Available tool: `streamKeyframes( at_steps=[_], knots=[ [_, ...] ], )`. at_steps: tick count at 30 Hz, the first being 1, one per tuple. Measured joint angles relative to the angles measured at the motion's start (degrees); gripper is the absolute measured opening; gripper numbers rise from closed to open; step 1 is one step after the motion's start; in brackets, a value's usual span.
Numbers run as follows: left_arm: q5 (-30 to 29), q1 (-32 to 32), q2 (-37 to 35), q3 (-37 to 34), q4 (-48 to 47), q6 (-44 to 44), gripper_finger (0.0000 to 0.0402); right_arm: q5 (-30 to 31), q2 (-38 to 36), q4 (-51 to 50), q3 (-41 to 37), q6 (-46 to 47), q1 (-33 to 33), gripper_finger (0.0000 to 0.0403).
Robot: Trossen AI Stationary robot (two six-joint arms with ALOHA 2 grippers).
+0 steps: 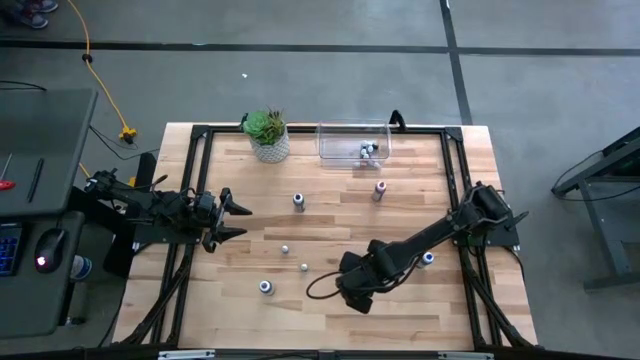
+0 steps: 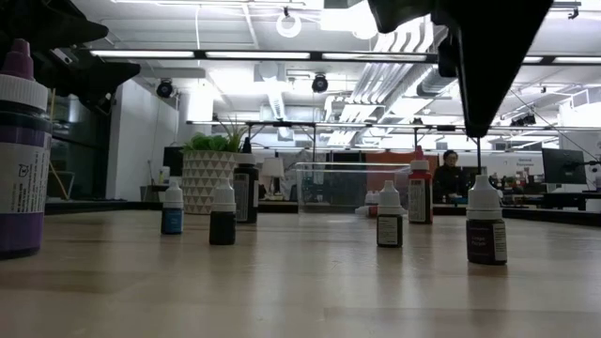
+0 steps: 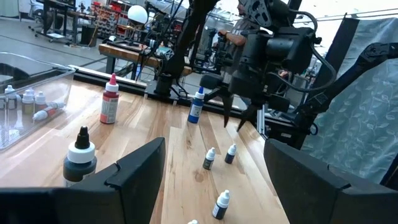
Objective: Pick & Place food coloring
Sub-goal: Put the small purple food coloring bottle into the bin
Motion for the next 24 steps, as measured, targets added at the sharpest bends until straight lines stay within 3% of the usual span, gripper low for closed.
streamKeyframes(
  at_steps=[12, 18, 24],
  knots=[
    [0.0, 0.0, 0.0, 0.0, 0.0, 0.0, 0.0271, -1.7, 0.2, 4.0, 0.0, 1.6, 1.6, 0.0236],
    [0.0, 0.0, 0.0, 0.0, 0.0, 0.0, 0.0271, -5.4, 0.3, 4.3, 0.0, 6.1, -0.9, 0.0245],
    [0.0, 0.0, 0.0, 0.0, 0.0, 0.0, 0.0271, -5.4, 0.3, 2.4, 0.0, 9.8, -3.5, 0.0245]
  ],
)
